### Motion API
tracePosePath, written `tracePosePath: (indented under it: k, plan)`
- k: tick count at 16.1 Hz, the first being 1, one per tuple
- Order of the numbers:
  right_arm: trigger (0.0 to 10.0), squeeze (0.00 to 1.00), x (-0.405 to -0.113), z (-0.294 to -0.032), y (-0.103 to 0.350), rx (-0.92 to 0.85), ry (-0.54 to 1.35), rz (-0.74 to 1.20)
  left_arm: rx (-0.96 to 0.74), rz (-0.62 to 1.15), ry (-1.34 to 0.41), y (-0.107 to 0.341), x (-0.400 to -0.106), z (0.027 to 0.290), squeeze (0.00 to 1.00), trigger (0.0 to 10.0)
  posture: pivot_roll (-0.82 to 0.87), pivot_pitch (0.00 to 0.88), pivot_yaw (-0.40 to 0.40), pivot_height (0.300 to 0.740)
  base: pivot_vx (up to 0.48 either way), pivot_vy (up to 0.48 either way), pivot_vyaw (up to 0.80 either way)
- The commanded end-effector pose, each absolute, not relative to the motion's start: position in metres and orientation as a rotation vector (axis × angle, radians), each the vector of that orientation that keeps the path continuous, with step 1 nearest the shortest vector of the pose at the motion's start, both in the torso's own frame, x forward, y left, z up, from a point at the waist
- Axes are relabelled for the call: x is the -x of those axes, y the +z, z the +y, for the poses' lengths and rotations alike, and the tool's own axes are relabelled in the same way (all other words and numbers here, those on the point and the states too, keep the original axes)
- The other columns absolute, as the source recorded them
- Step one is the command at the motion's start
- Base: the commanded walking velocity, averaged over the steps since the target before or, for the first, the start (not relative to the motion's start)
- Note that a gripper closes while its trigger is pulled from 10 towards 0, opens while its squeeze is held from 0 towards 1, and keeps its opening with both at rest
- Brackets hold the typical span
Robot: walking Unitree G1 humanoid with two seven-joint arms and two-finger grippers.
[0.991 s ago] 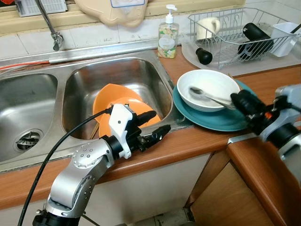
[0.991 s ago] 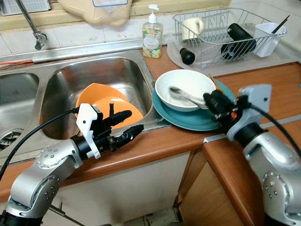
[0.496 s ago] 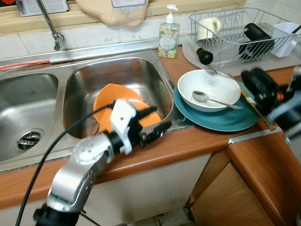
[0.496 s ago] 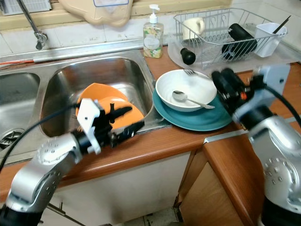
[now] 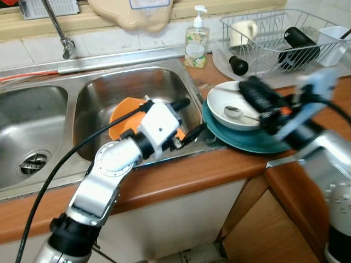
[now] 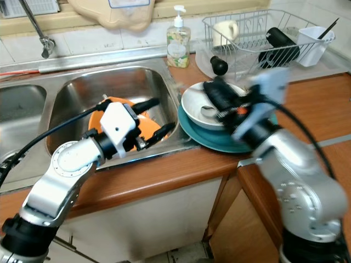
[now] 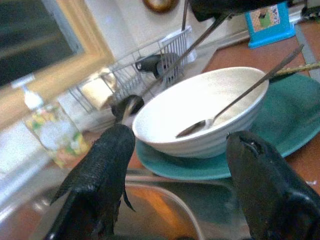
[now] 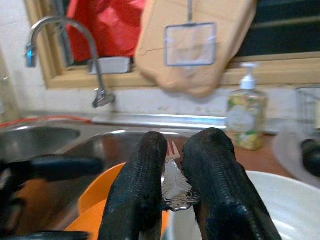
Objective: Kitchen organization
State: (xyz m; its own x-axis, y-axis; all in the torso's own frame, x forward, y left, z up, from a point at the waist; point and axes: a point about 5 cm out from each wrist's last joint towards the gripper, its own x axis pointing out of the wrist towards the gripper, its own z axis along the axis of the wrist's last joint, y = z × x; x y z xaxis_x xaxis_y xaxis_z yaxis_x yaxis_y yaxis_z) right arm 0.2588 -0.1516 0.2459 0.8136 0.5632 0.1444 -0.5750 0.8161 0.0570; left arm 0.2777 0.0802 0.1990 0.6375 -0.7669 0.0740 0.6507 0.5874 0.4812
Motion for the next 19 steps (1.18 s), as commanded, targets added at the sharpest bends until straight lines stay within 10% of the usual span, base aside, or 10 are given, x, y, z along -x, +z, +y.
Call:
tracePosePath:
  k: [1, 10, 11, 12, 13, 14, 15, 16, 18, 19]
  plan:
    - [0.0, 0.0, -0.257, -0.142, 0.249, -0.08, 0.645, -0.12, -0.505, -0.318, -0.82, 0.201, -0.281, 0.08, 0.0, 10.0, -0.19, 0.0, 0.075, 0.74, 0.0, 0.0, 0.0]
    - [0.0, 0.0, -0.257, -0.122, 0.248, -0.054, 0.675, -0.09, -0.557, -0.43, -0.74, 0.207, -0.289, 0.081, 0.0, 10.0, -0.2, 0.0, 0.074, 0.74, 0.0, 0.0, 0.0]
    - [0.0, 0.0, -0.257, -0.122, 0.248, -0.054, 0.673, -0.091, -0.555, -0.431, -0.74, 0.207, -0.289, 0.081, 0.47, 10.0, -0.2, 0.0, 0.074, 0.74, 0.0, 0.0, 0.0]
    - [0.0, 0.0, -0.257, -0.122, 0.249, -0.052, 0.672, -0.092, -0.543, -0.431, -0.741, 0.207, -0.289, 0.082, 0.47, 10.0, -0.19, 0.0, 0.077, 0.74, 0.0, 0.0, 0.0]
    - [0.0, 0.0, -0.257, -0.121, 0.249, -0.049, 0.676, -0.092, -0.55, -0.431, -0.741, 0.207, -0.29, 0.083, 0.99, 10.0, -0.19, 0.0, 0.079, 0.74, 0.0, 0.0, 0.0]
    - [0.0, 0.0, -0.256, -0.118, 0.25, -0.046, 0.681, -0.092, -0.57, -0.436, -0.735, 0.206, -0.292, 0.085, 0.93, 10.0, -0.19, 0.0, 0.082, 0.74, 0.0, 0.0, 0.0]
    - [0.0, 0.0, -0.255, -0.117, 0.251, -0.048, 0.685, -0.095, -0.61, -0.422, -0.745, 0.203, -0.295, 0.085, 0.0, 10.0, -0.19, 0.0, 0.083, 0.74, 0.0, 0.0, 0.0]
    - [0.0, 0.0, -0.255, -0.116, 0.252, -0.047, 0.69, -0.098, -0.631, -0.407, -0.75, 0.201, -0.296, 0.085, 0.0, 10.0, -0.19, 0.0, 0.085, 0.74, 0.0, 0.0, 0.0]
    - [0.0, 0.0, -0.254, -0.115, 0.252, -0.042, 0.697, -0.096, -0.652, -0.383, -0.746, 0.197, -0.3, 0.086, 0.0, 0.0, -0.19, 0.0, 0.088, 0.74, 0.0, 0.0, 0.0]
    - [0.0, 0.0, -0.253, -0.115, 0.252, -0.042, 0.7, -0.093, -0.666, -0.386, -0.739, 0.197, -0.301, 0.086, 0.0, 0.0, -0.19, 0.0, 0.088, 0.74, 0.0, 0.0, 0.0]
